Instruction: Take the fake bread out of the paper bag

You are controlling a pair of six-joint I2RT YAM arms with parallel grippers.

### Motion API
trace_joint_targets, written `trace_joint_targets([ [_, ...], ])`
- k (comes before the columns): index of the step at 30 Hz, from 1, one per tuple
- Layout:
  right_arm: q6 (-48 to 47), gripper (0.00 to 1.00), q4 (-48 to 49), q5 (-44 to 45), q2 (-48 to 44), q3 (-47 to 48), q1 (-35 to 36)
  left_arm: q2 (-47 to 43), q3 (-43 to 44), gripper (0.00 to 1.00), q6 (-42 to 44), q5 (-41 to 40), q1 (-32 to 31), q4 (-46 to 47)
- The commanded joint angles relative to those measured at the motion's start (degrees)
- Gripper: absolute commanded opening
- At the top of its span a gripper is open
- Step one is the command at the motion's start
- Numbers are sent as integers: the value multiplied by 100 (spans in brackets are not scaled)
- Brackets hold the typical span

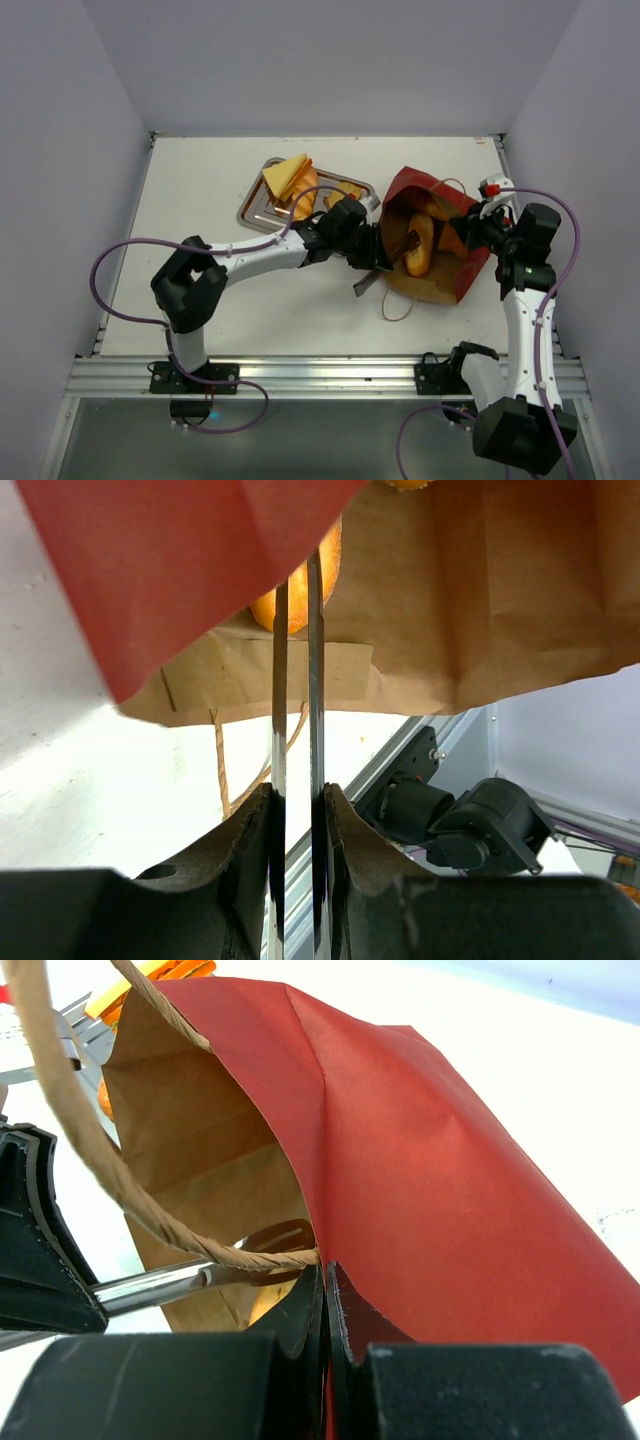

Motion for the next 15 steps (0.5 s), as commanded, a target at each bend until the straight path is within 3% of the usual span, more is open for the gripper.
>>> trace_joint_targets([
  [1, 27, 2, 158, -95, -96, -17, -3, -402, -49, 0, 216, -14, -31, 97],
  [15, 19, 2, 176, -77, -87, -17, -3, -877, -102, 0, 164, -145, -31, 80],
])
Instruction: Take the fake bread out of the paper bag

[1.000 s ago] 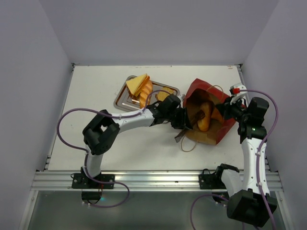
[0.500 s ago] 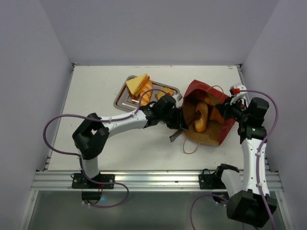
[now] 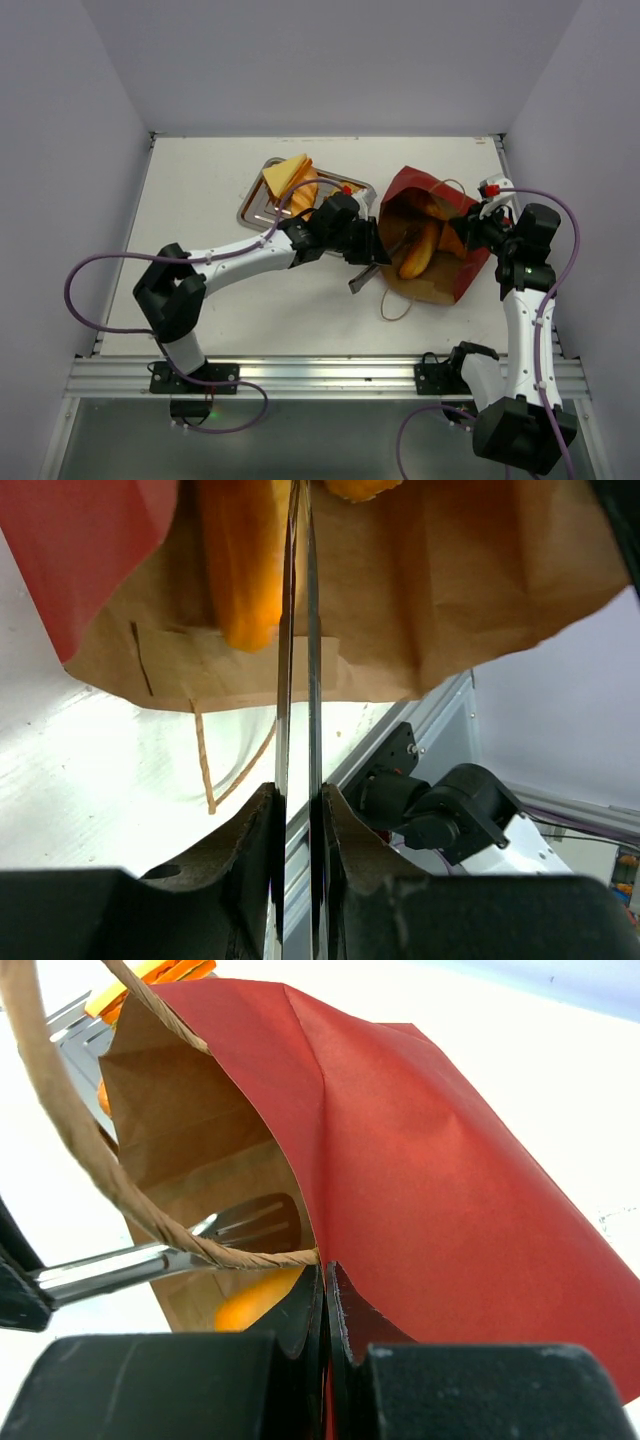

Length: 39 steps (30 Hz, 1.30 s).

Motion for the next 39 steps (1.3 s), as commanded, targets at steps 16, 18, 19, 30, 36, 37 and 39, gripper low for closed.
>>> trace_joint_targets([
  [16, 19, 2, 172, -75, -93, -17, -3, -267, 224, 0, 1035, -548, -66, -838],
  [18, 10, 2, 172, -75, -93, -17, -3, -267, 278, 3, 1237, -664, -66, -1040],
  [19, 10, 2, 172, -75, -93, -17, -3, -258, 295, 8, 1299, -664, -66, -1085],
  [30, 1, 2, 172, -84, -85, -17, -3, -214, 330, 30, 1529, -699, -93, -1305],
  [36, -8, 2, 163, -93, -85, -8, -3, 5, 497, 33, 1537, -884, -84, -1375],
  [37, -8, 2, 154, -93, -85, -17, -3, 40, 550, 33, 1555, -910, -84, -1393],
  [39, -8, 2, 163, -93, -76, -17, -3, 146, 620, 34, 1581, -945, -84, -1410],
])
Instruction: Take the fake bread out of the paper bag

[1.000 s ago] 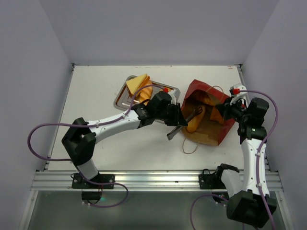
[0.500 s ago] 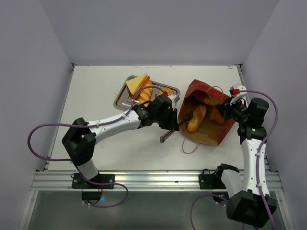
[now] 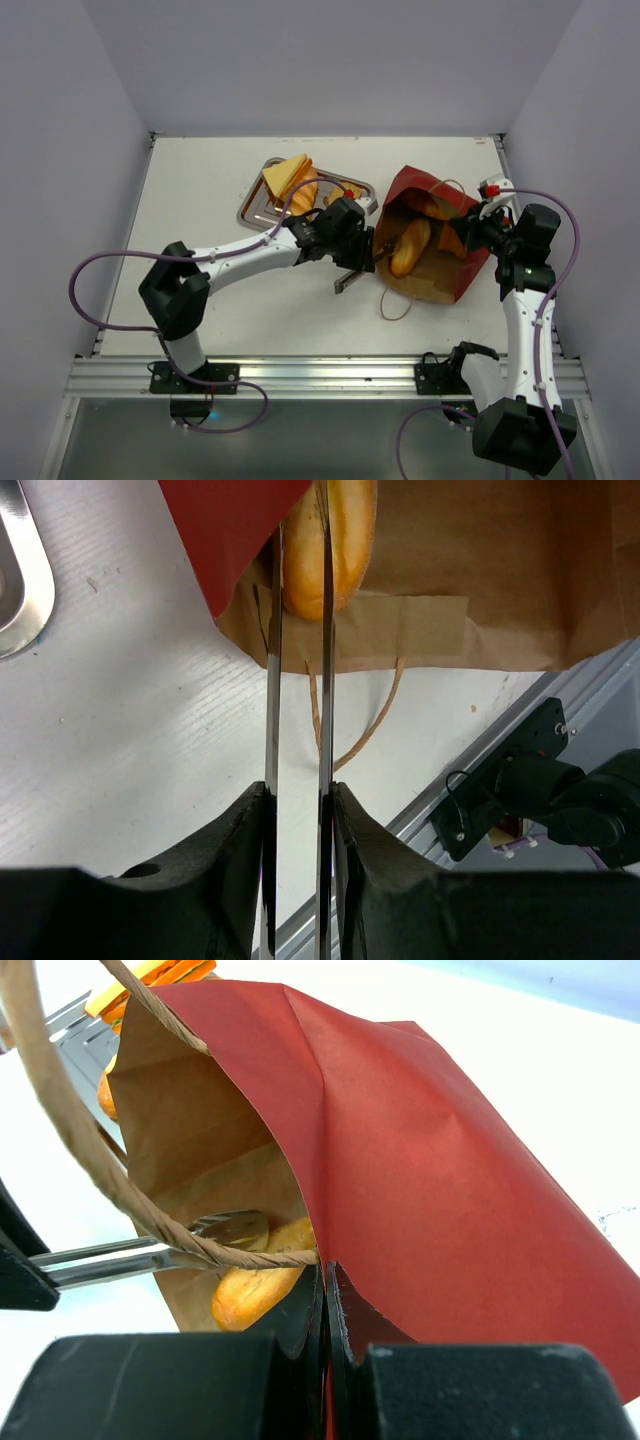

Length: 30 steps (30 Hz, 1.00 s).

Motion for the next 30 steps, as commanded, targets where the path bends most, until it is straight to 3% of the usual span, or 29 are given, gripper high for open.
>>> trace_joint_targets([
  [1, -17, 2, 165, -103, -58, -2, -12, 137, 375, 34, 187, -185, -14, -64],
  [14, -25, 2, 156, -95, -67, -2, -12, 340, 622, 40, 345, -466, -5, -302],
  [30, -34, 2, 156, -86, -67, -10, -3, 349, 411, 43, 134, 482, 197, 76],
])
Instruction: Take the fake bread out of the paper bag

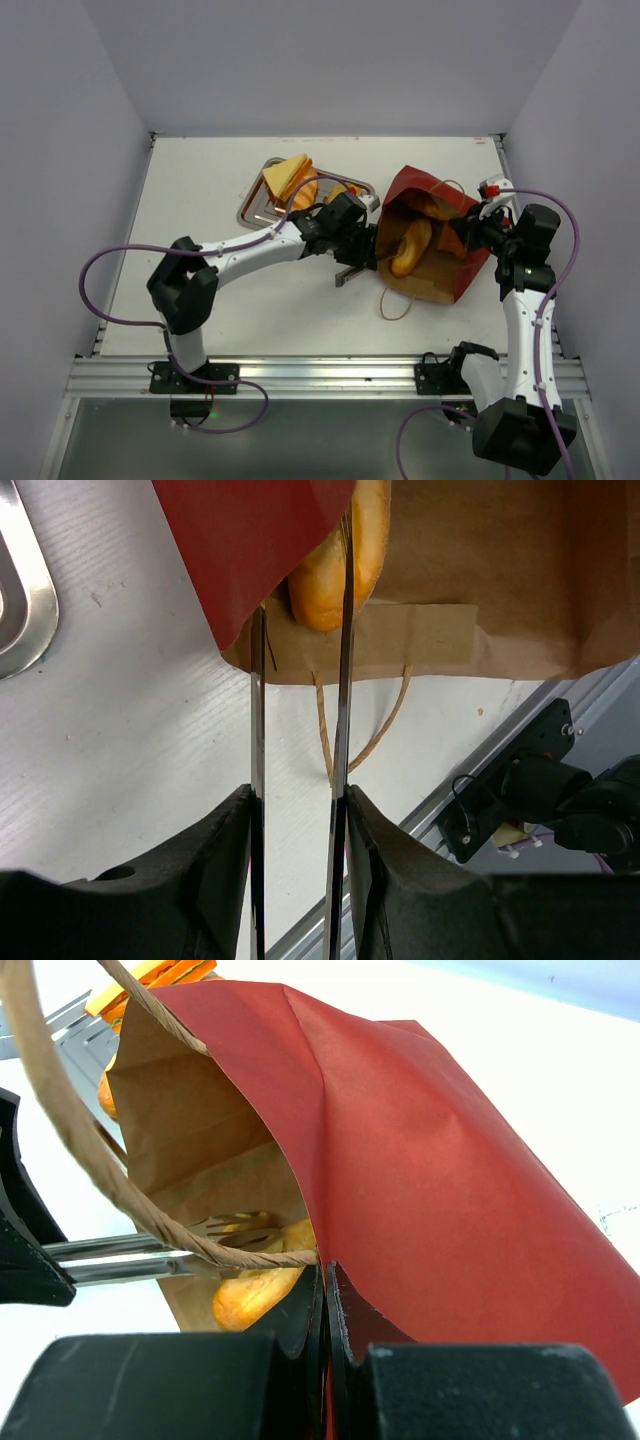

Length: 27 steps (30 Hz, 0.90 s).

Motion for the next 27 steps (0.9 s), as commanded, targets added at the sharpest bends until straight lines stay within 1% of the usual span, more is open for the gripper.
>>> trace_joint_targets([
  [1, -32, 2, 156, -84, -67, -2, -3, 3, 31, 43, -52, 376, 77, 293],
  [12, -32, 2, 156, -84, -85, -2, -3, 197, 31, 44, -104, 604, 165, 257],
  [16, -32, 2, 156, -84, -85, -1, -3, 223, 22, 41, -131, 649, 173, 293],
  [18, -32, 2, 147, -93, -85, 7, -3, 206, 22, 37, -131, 640, 165, 310],
  [19, -32, 2, 147, -84, -85, 7, -12, 206, 13, 30, -131, 640, 165, 319],
  [20, -32, 2, 147, -93, -85, 7, -12, 188, 13, 26, -140, 640, 165, 328],
  [21, -32, 2, 139, -101, -76, 7, -3, 171, 13, 16, -122, 648, 173, 328],
  [22, -32, 2, 147, -101, -93, 7, -3, 144, 13, 11, -122, 640, 173, 328],
  [24, -32, 2, 147, -93, -94, 7, -3, 109, 13, 6, -113, 648, 173, 328],
  [25, -32, 2, 139, -84, -94, 7, -12, 57, 13, 0, -113, 649, 182, 319],
  [27, -32, 2, 139, -84, -94, 7, -3, -40, 4, 0, -113, 649, 191, 328],
])
